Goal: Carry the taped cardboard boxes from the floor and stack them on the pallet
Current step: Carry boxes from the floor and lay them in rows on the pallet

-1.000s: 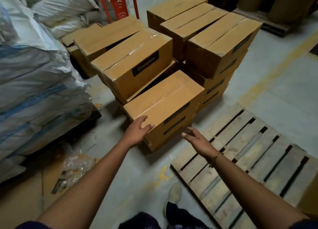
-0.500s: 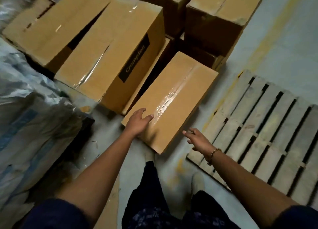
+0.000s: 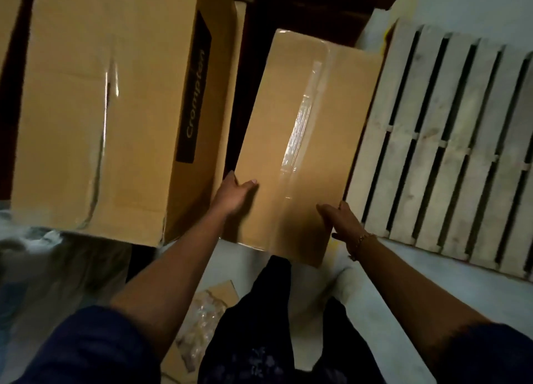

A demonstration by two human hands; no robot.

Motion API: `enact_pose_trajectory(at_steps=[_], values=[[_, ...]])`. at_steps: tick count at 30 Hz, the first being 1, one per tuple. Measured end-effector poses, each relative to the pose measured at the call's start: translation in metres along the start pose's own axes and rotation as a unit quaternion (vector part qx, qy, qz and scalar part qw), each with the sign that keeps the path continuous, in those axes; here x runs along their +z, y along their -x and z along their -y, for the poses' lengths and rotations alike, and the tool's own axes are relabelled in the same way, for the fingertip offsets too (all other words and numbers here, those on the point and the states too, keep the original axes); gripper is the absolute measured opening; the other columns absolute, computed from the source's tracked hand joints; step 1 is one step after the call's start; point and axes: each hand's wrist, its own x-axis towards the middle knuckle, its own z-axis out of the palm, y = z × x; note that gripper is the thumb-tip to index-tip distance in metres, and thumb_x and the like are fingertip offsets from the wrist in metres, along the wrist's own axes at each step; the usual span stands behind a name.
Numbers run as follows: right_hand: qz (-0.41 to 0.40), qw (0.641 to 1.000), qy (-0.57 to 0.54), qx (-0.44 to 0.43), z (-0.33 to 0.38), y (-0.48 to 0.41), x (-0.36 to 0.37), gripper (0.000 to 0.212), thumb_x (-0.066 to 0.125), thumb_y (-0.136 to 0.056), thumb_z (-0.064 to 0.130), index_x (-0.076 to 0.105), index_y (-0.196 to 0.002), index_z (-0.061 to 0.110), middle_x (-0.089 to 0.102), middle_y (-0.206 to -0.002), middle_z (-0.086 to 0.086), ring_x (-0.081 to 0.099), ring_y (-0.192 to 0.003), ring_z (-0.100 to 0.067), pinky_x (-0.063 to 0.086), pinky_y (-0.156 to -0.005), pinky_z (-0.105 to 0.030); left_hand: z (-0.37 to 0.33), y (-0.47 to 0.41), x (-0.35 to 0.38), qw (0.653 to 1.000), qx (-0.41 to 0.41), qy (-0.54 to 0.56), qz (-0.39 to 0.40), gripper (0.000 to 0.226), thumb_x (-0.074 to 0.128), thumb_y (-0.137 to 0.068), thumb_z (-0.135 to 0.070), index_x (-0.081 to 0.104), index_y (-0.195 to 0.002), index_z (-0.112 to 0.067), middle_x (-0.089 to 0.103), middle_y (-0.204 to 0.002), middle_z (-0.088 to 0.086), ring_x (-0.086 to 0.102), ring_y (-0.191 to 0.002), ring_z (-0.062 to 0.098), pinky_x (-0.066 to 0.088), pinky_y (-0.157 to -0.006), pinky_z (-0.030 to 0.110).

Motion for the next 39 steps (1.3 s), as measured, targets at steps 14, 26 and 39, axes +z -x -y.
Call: enact_pose_trajectory(at_steps=[14,26,39], values=[[-0.100,0.980,-0.100,-0.142,-0.031,0.066,-0.069,0.066,0.065,-0.096,0.036,0.035,-0.153,0.029,0.056,-0.138,0.004,0.056,-0.122,-0.021,0.048,-0.105,-0.048,-0.013,0.071,0.043,0.987,0.142,0.069,0.032,0.076,0.067,-0.097,-0.031,0.024,-0.159,-0.040,0.037,-0.161,-0.006,0.037,-0.145,0.018,0.032,-0.120,0.046],[-0.182,0.938,-0.247,-0.159,-0.176,0.159,-0.259,0.083,0.077,-0.075,0.053,0.043,-0.149,0.034,0.062,-0.136,0.006,0.061,-0.123,-0.017,0.051,-0.105,-0.049,-0.072,0.212,0.239,0.963,0.247,0.046,0.098,0.067,0.066,-0.098,-0.024,0.034,-0.156,-0.036,0.050,-0.138,-0.021,0.054,-0.125,0.006,0.043,-0.109,0.032],[-0.211,0.928,-0.243,-0.187,-0.297,0.207,-0.513,0.062,0.073,-0.090,0.033,0.046,-0.146,0.032,0.067,-0.127,0.010,0.066,-0.113,-0.012,0.054,-0.101,-0.044,-0.118,0.321,0.489,0.956,0.248,0.052,0.145,0.065,0.067,-0.091,-0.043,0.037,-0.148,-0.053,0.058,-0.138,-0.014,0.062,-0.120,0.018,0.049,-0.106,0.053]])
